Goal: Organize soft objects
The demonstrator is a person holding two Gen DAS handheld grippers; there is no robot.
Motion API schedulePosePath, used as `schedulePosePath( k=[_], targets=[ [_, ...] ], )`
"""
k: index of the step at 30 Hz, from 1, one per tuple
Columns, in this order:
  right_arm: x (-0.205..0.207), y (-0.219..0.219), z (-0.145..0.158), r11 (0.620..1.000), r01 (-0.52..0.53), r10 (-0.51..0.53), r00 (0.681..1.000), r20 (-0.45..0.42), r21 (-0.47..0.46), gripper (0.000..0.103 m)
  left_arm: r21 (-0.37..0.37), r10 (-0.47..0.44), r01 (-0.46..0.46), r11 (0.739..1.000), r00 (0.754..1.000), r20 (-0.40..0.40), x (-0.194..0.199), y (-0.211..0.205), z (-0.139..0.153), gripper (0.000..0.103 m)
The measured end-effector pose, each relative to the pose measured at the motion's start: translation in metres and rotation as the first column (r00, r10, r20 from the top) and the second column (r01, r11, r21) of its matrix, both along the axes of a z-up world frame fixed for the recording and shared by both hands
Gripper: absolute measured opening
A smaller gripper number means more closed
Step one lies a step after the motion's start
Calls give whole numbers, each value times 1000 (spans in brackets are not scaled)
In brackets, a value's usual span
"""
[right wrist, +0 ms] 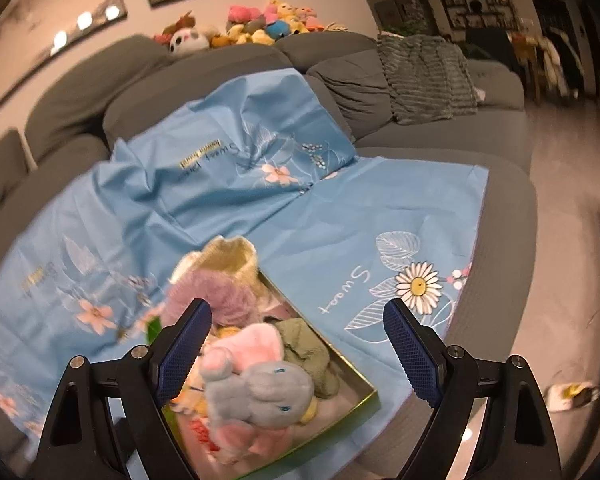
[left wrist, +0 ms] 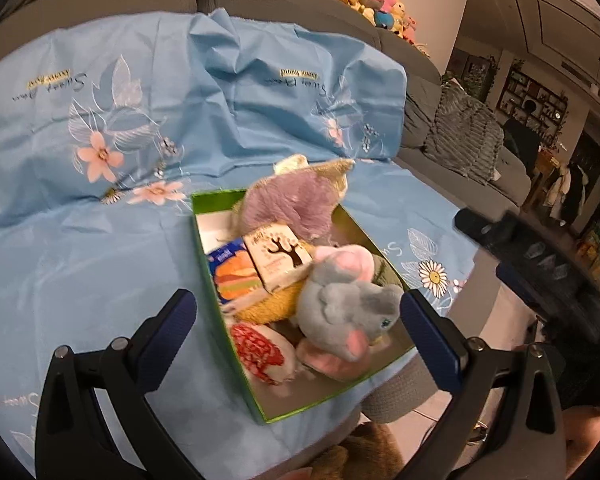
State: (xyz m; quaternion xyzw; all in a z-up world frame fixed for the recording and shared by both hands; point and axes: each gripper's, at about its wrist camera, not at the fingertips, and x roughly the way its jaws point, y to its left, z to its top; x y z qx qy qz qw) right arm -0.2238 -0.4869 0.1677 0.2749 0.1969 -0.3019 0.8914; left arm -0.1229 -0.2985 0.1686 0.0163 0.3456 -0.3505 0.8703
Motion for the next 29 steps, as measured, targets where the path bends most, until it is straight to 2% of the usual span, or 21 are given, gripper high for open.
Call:
schedulePosePath(
  k=[3,8,13,20,29],
  targets=[
    [-6,-3,1,1000,13,-14,999,32,26,91,6,-7,7,1000,1000,-23,0,-6,-5,102],
    [-4,-4,0,998,60,-61,998,27,35,93,31,-17,18,999,999,-35,-1,-11,-11,102],
    [7,4,-4,998,19,-21,1000,22,57,93,49,-8,9,999,1000,-23,2,-8,-11,102],
    [18,13,-5,1000,-15,15,1000,-26,18,93,35,15,-14,999,999,-31,11,-2,-8,102],
    [20,12,-5,1000,-20,19,998,-65,-14,93,13,-5,5,1000,1000,-31,10,0,-5,102]
  ],
)
